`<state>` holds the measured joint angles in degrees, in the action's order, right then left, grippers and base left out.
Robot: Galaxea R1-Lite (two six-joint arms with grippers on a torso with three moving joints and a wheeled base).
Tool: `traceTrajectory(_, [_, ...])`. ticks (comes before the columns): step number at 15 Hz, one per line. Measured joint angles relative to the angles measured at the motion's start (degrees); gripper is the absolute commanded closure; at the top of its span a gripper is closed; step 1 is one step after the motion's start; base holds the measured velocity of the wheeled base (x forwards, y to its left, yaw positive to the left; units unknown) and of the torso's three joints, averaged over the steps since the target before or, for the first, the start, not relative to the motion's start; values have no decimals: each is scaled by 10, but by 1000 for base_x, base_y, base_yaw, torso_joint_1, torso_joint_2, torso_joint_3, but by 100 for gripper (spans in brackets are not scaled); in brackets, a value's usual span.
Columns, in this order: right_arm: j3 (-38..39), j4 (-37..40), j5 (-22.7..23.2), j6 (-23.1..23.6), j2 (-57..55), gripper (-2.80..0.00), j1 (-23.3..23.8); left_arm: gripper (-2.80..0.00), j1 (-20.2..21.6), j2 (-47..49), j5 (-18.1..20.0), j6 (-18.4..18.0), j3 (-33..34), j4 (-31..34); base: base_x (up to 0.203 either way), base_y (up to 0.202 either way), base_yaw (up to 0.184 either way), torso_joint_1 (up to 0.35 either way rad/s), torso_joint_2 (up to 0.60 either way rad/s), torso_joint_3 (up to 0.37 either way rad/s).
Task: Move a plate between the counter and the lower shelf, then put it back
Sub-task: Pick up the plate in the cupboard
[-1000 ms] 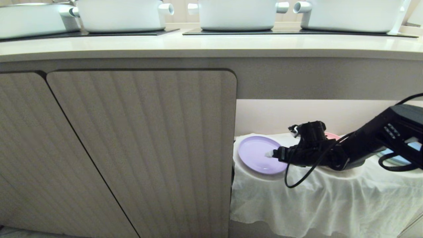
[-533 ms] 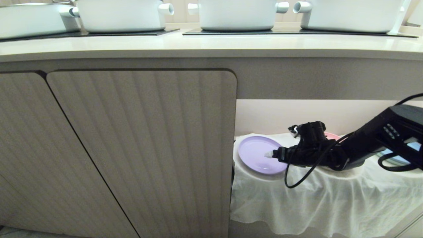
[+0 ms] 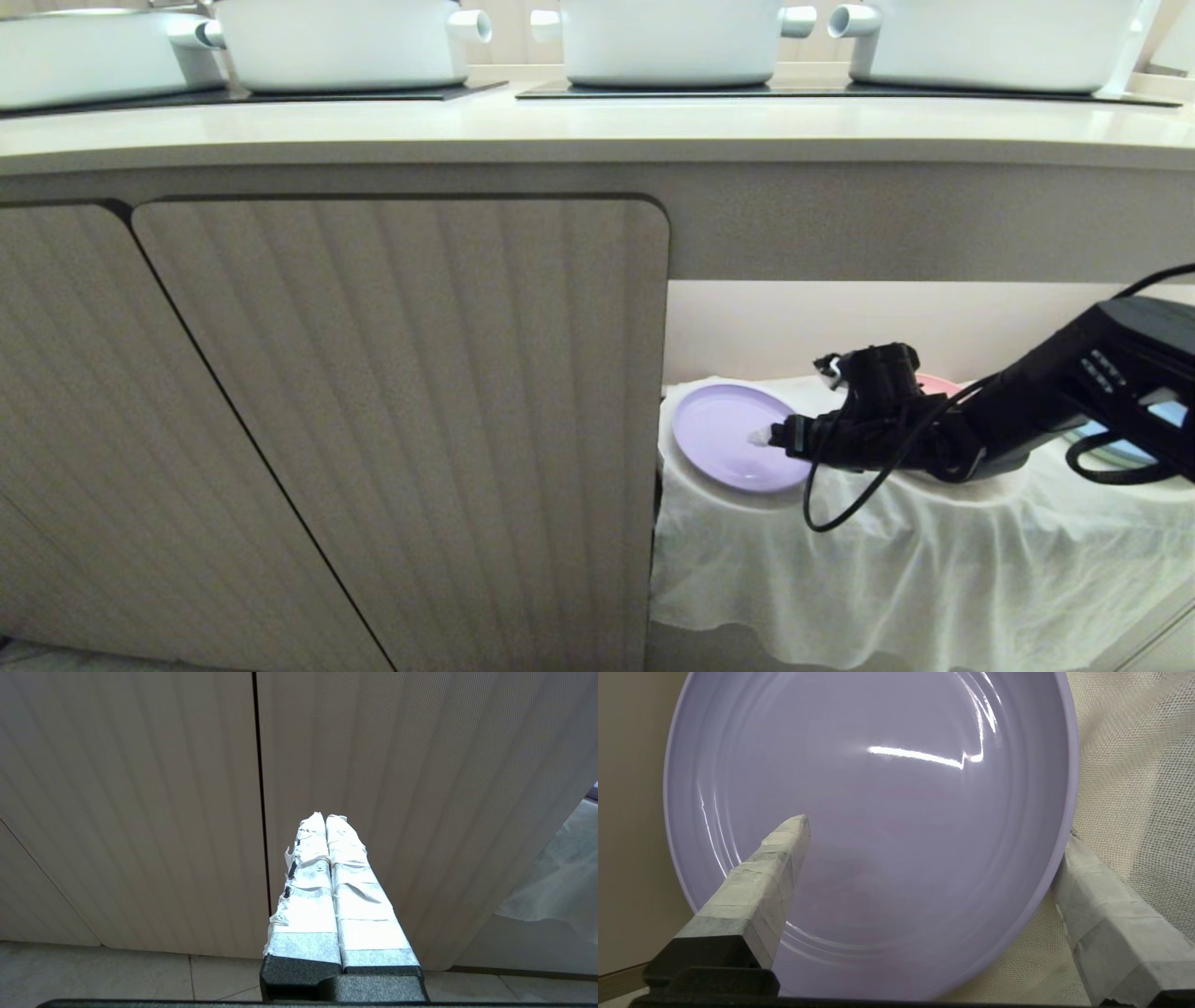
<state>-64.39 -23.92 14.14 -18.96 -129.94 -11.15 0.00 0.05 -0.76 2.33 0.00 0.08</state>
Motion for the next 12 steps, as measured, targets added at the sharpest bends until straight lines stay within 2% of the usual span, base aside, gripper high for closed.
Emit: traceTrajectory(12, [-5,2,-2,0,-5,-280,0,0,0,0,0,0,0,0,0,0,0,0,0,0])
